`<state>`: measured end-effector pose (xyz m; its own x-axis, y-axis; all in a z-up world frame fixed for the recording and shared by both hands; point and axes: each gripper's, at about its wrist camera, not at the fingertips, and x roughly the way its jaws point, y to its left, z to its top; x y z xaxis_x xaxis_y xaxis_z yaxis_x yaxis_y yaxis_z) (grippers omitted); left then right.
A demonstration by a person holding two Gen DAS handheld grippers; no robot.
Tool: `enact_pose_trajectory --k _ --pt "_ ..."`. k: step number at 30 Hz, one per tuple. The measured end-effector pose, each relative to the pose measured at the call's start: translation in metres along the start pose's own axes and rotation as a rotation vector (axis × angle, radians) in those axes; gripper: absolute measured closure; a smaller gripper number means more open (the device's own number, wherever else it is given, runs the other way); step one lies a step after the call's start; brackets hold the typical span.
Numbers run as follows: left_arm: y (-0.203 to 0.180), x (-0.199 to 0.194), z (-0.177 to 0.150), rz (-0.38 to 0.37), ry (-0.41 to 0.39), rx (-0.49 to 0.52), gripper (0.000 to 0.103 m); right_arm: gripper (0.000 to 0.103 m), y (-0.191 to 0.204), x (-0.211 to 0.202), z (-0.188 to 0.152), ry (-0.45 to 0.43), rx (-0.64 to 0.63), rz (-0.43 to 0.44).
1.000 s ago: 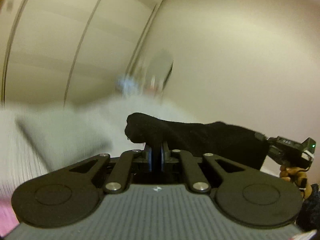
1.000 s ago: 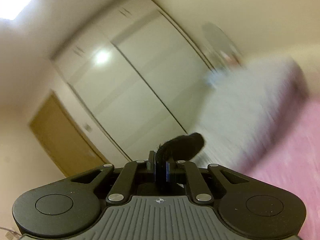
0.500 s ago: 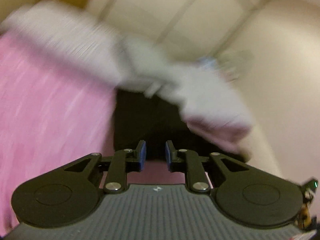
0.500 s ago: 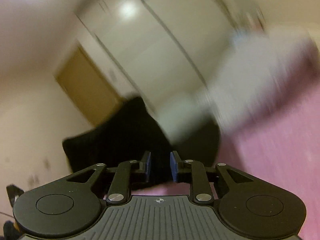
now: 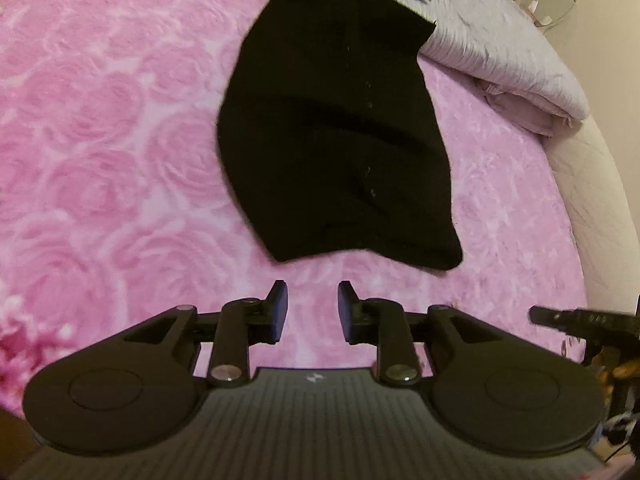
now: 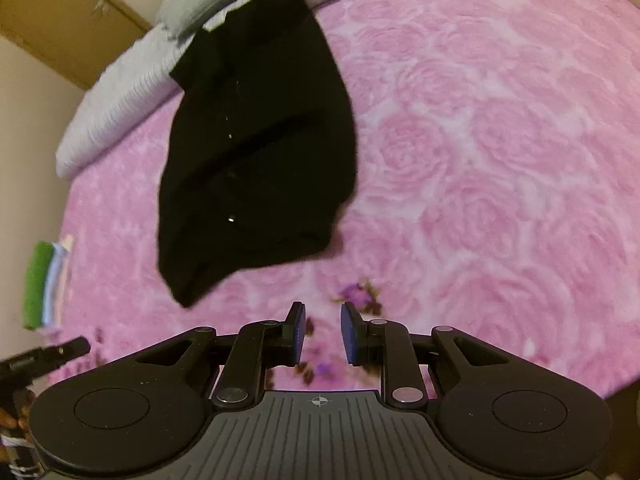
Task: Fold clothes
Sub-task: 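Grasp the garment's hem with the left gripper while the right gripper grasps beside it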
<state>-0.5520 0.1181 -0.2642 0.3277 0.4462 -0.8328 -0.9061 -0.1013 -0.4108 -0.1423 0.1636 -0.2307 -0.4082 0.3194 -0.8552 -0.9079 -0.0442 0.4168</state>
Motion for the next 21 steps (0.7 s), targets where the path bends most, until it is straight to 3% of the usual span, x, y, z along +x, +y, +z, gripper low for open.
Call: enact_pose_trajectory --k 1,2,3,4,8,13,21 --pt "-0.001 0.010 0.002 0.006 0.001 0.007 0.080 0.067 0.004 0.012 -0.005 0.003 -0.030 -0.020" --pt "-0.004 0.024 0.004 0.021 0.003 0.036 0.079 0.042 0.009 0.025 -0.009 -0.003 -0.080 -0.048" --pt "-0.011 0.036 0.007 0.045 0.003 0.098 0.079 0.033 0.013 0.038 -0.014 -0.011 -0.136 -0.078" --pt "-0.016 0.041 0.009 0.065 0.000 0.161 0.079 0.031 0.018 0.049 -0.017 -0.027 -0.199 -0.107" --pt "-0.032 0.085 0.010 0.125 -0.003 0.384 0.079 0.031 0.044 0.088 -0.031 -0.098 -0.508 -0.252" --pt "-0.035 0.122 0.010 0.194 -0.013 0.474 0.079 0.031 0.062 0.127 -0.042 -0.191 -0.788 -0.330" --pt "-0.036 0.145 -0.002 0.322 -0.043 0.589 0.075 0.032 0.059 0.175 -0.053 -0.192 -0.975 -0.436"
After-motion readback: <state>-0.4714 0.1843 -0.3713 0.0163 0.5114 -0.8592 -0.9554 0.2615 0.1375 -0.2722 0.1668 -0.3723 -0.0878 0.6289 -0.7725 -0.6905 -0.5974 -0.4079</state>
